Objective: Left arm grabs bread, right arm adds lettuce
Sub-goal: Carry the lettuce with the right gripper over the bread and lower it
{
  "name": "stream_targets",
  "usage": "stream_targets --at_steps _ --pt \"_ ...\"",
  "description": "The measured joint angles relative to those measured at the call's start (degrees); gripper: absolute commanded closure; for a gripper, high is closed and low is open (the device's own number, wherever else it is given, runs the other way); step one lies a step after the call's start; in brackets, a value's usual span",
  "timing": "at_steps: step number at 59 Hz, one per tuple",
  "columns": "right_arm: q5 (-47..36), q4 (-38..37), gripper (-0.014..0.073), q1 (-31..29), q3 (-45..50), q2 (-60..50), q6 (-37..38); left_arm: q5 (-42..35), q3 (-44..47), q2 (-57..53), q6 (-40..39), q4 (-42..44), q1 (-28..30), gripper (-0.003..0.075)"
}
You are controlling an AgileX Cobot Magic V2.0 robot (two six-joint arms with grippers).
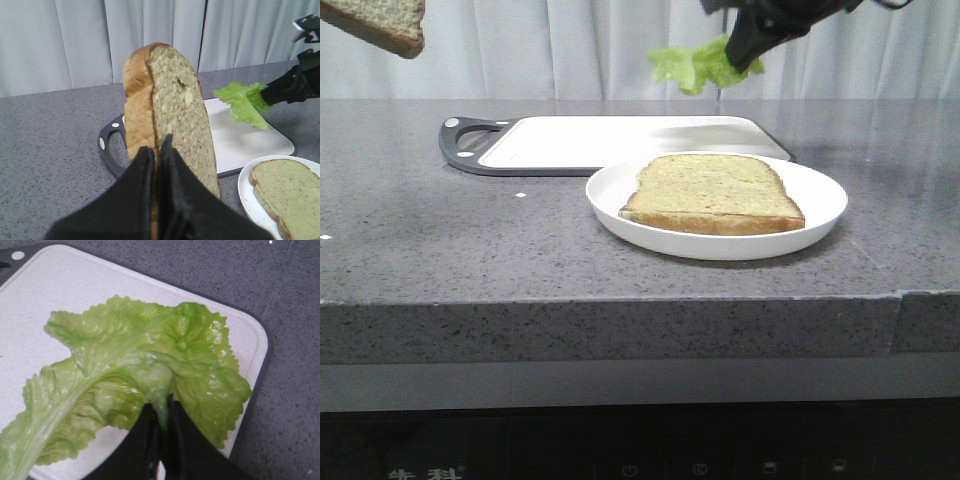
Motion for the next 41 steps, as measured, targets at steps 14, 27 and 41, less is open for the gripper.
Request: stream_targets --at_steps 14,27,41 --pt "-7.23 0.64 0.0655 4.46 20.35 -17.23 0.00 0.00 0.00 0.00 0.00 0.00 0.00 0.0741" --pt "-11.36 4.53 0.0655 8.31 35.77 -31.61 0.00 0.00 0.00 0.00 0.00 0.00 0.00 0.0741" --pt "-13.86 6.44 0.0655 8.60 41.50 -32.84 0.00 0.00 0.00 0.00 0.00 0.00 0.00 0.0741"
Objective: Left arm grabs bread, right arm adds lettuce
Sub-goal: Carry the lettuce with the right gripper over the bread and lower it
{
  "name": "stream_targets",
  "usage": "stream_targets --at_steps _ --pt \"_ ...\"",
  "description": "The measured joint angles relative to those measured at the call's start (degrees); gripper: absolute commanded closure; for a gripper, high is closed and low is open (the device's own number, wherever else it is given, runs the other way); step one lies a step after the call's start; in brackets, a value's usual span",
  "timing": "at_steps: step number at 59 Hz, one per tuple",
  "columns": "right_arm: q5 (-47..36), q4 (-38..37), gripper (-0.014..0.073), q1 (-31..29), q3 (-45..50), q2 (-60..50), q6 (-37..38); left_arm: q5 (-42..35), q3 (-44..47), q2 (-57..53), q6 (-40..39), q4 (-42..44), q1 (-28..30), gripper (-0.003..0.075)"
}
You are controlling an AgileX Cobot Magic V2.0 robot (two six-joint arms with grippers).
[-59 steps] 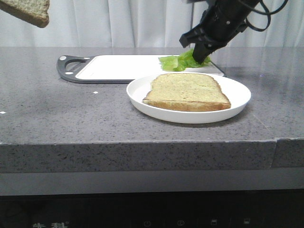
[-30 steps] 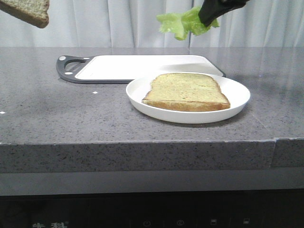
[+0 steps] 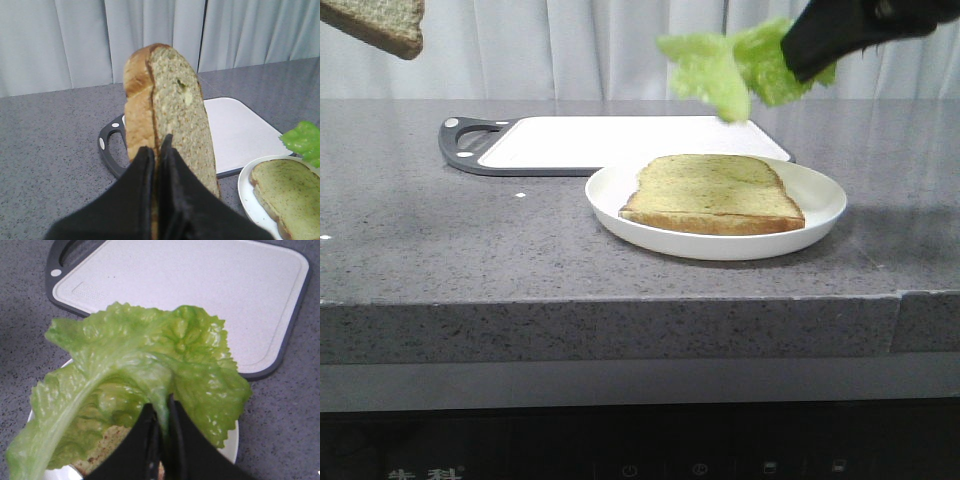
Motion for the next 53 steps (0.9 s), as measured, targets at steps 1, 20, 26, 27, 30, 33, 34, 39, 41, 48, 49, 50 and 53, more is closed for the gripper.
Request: stream_targets --at_steps 1,20,26,27,30,33,34,39,41,48,49,50,53 --pt "-0.19 0.29 0.0655 0.00 0.03 0.21 0.00 0.00 0.00 0.00 0.00 0.00 0.00 0.0741" --pt "-1.92 4.35 0.0638 0.11 0.03 6.92 0.00 0.00 0.00 0.00 0.00 0.00 0.00 0.0741" --pt "-1.92 4.35 0.0585 0.18 0.03 8.33 0.00 0.00 0.00 0.00 0.00 0.00 0.00 0.0741" --pt "-1.92 4.46 0.0574 0.18 0.03 8.51 0.00 0.00 0.00 0.00 0.00 0.00 0.00 0.0741" --pt "-1.92 4.49 0.0526 0.18 0.03 8.77 0.00 0.00 0.00 0.00 0.00 0.00 0.00 0.0741" --pt "-1.92 4.49 0.0477 0.18 0.03 8.91 0.00 0.00 0.00 0.00 0.00 0.00 0.00 0.0741" --pt "-1.92 4.49 0.0454 0.18 0.03 8.91 0.00 0.00 0.00 0.00 0.00 0.00 0.00 0.0741" --pt "-1.92 4.51 0.0364 0.18 0.03 8.91 0.00 0.00 0.00 0.00 0.00 0.00 0.00 0.0741" --pt "-1.92 4.51 0.0335 0.18 0.03 8.91 0.00 0.00 0.00 0.00 0.00 0.00 0.00 0.0741" --pt "-1.92 4.61 0.0230 0.18 0.03 8.91 0.00 0.00 0.00 0.00 0.00 0.00 0.00 0.0741" --pt "-1.92 4.61 0.0216 0.18 0.03 8.91 0.00 0.00 0.00 0.00 0.00 0.00 0.00 0.0741" --pt "-1.92 4.61 0.0207 0.18 0.03 8.91 0.00 0.00 0.00 0.00 0.00 0.00 0.00 0.0741" --pt "-1.92 4.61 0.0187 0.18 -0.23 8.91 0.00 0.00 0.00 0.00 0.00 0.00 0.00 0.0741"
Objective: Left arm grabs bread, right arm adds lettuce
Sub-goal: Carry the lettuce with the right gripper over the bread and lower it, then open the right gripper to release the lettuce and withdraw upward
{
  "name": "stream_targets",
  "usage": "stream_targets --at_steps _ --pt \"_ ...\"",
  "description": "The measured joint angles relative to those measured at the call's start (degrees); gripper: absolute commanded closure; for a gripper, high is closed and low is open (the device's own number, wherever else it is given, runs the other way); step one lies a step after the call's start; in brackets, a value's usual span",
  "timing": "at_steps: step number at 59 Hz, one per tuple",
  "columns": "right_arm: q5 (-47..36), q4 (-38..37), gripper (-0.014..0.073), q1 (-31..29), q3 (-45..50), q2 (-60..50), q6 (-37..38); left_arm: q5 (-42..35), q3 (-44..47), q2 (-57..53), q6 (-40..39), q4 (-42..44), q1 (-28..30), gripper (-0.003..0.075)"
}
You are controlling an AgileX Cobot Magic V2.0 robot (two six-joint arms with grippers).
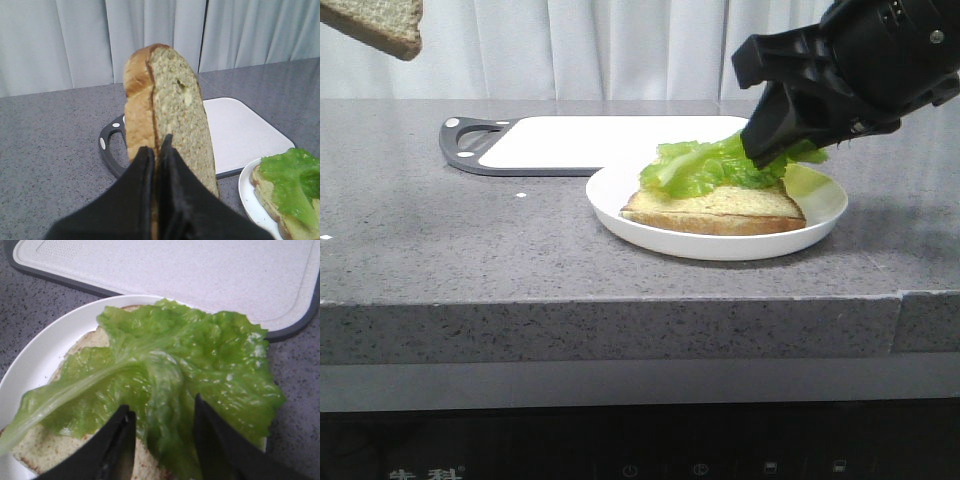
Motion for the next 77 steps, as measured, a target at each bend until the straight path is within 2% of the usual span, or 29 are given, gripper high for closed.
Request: stream_targets --at_steps 14,26,29,41,64,77 --pt "0.00 0.02 0.0180 0.00 -1.46 -2.85 0.00 0.00 0.00 0.00 0.00 0.00 0.00 0.0741" --pt "2.25 0.12 0.0197 0.00 -1.46 -11.32 0.00 -0.13 0.00 0.00 0.00 0.00 -0.86 0.0741" --pt "3.44 0.02 0.0247 0.00 -1.46 -13.28 0.00 -0.12 0.00 0.00 0.00 0.00 -1.01 0.0741" --pt "7.32 -1.40 0.0673 0.00 0.81 -24.46 0.00 -0.12 0.00 0.00 -0.02 -1.30 -1.01 0.0741" --pt "5.36 -4.75 0.0655 0.00 17.03 -52.38 0.00 -3.35 -3.90 1.55 -0.12 -15.17 -1.05 0.0741" --pt "5.88 -5.01 0.0655 0.00 21.96 -63.36 0.00 -15.17 -9.27 10.50 -0.23 -26.48 -1.14 0.0741"
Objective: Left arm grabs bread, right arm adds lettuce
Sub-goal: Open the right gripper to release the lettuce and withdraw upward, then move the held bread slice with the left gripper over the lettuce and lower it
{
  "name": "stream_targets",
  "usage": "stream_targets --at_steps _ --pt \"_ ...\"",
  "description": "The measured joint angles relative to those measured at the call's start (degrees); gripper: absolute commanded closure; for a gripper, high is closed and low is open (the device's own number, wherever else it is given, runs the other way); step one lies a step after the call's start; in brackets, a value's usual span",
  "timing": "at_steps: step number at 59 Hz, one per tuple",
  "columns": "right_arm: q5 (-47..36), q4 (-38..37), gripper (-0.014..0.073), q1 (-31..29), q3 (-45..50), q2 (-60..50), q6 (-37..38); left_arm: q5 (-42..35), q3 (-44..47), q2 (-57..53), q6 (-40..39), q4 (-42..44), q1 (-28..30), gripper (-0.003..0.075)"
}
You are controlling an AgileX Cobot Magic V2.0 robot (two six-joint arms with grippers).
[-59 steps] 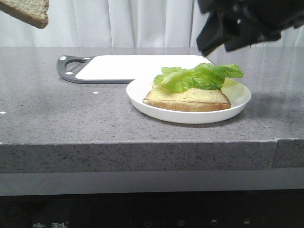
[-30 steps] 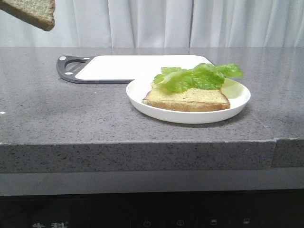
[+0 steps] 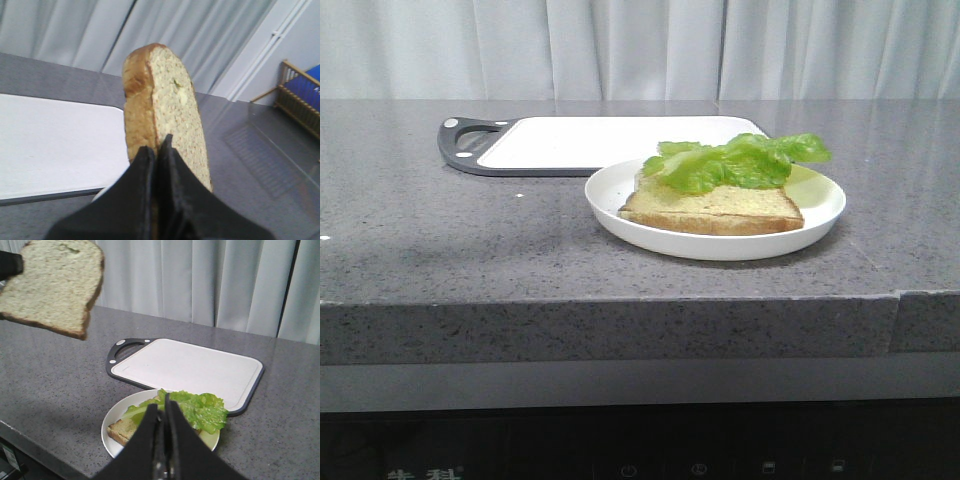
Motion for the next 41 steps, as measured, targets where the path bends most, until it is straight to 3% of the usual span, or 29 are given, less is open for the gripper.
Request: stream_targets --at_steps 15,28,34,38,41 --pt "3.11 -0.15 0.0655 0.00 0.09 -1.91 0.00 -8.01 -5.92 14.28 -2.49 -6.00 0.00 0.0741" --pt "4.83 -0.25 0.0655 0.00 0.09 -1.91 0.00 1.83 -11.83 20.94 -1.52 -4.97 -1.39 0.0741" --pt "5.28 -0.37 0.0655 0.00 0.09 -1.91 -0.05 8.39 -15.11 23.06 10.03 -15.27 -2.86 0.0741" --pt "5.28 -0.37 0.0655 0.00 0.09 -1.95 -0.05 15.18 -18.87 24.81 26.17 -28.19 -2.99 0.0741" --pt "5.31 -0.37 0.0655 0.00 0.09 -1.95 -0.05 22.00 -22.75 26.77 40.68 -43.33 -1.88 0.0741"
